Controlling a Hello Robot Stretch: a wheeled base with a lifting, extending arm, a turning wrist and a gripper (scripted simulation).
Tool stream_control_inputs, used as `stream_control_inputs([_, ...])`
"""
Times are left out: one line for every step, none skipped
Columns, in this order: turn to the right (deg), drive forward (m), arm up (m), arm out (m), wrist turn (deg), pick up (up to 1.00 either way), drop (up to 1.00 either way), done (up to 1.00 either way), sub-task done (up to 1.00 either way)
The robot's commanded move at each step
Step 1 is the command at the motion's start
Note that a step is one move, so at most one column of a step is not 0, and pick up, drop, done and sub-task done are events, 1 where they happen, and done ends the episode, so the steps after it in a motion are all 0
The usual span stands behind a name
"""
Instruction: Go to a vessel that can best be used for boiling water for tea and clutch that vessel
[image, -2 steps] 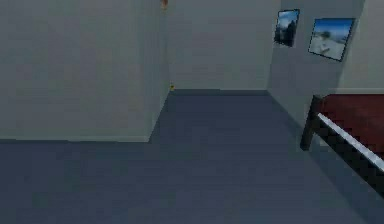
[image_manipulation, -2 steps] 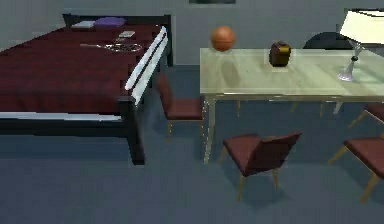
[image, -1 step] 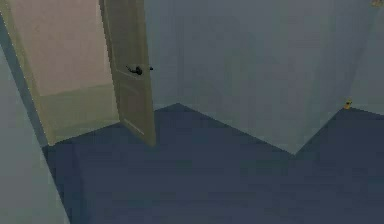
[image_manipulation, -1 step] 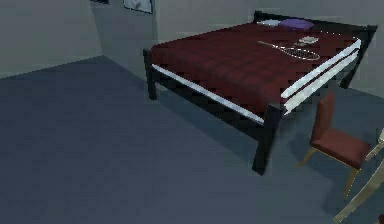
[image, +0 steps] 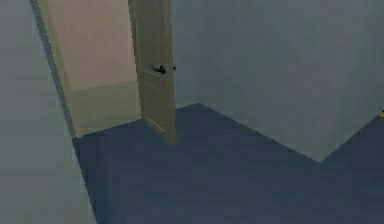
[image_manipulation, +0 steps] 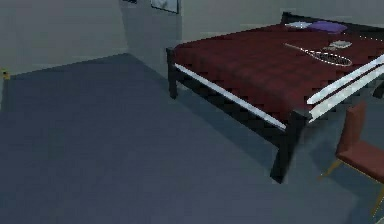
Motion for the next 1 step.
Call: stream_control_inputs([0.0,0.60,0.00,0.00,0.0,0.00,0.00,0.00,0.00])
